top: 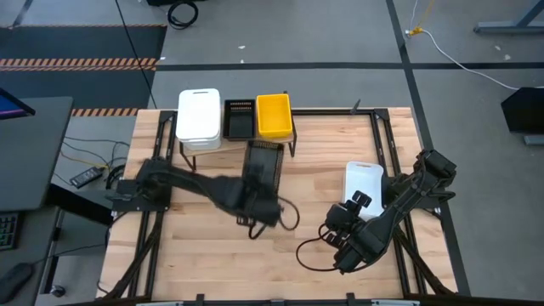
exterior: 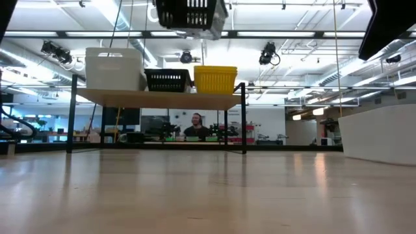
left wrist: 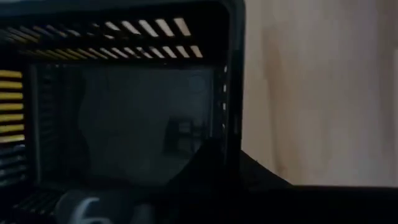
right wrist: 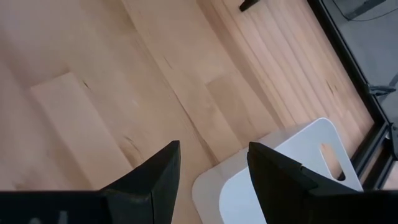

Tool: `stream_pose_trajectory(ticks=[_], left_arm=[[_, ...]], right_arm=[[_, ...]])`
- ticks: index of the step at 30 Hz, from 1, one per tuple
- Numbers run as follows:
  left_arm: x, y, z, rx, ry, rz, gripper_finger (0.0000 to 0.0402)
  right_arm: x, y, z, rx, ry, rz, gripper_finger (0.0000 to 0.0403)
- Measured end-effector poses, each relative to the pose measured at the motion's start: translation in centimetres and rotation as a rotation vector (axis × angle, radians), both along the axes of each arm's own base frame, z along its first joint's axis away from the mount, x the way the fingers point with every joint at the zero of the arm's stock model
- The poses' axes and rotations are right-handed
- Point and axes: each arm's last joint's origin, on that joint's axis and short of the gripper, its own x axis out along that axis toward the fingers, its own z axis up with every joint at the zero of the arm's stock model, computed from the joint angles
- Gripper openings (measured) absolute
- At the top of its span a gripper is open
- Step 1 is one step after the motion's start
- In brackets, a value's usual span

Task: Stack baskets on shelf by color
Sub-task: Stack the black bin on top of the other black bin on the shelf

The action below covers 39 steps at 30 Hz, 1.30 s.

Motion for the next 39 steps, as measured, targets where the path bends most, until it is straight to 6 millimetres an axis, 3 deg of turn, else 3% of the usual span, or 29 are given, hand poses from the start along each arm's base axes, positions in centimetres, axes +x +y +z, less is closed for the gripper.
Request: stream_pose_trajectory(ticks=[6,17,23,31,39], left_arm=[[-0.5,5.5,1.8,-0.010,0.027,0.044,0.0006],[-3.6,14.3,5.9,-0.155,-0.037,0.046,0.0007],[-4.6,18.5,6.2,-0.194,-0.045,0.095,0.0008],[-4.8,22.0,5.9,-0.281,-0.099,0.140,0.0008],[-4.9,22.9,5.0,-0.306,-0.045,0.176,0.0008]], right_arm=[[-0.2,0.3,0.0,0.002,-0.007,0.015,0.0192],[-0.2,0.4,0.0,-0.024,-0.005,0.052,0.0192],[-0.2,0.4,0.0,-0.032,-0.005,0.057,0.0192],[-0.2,0.4,0.1,-0.036,-0.002,0.063,0.0192],[-0.2,0.4,0.1,-0.043,-0.011,0.070,0.0192]])
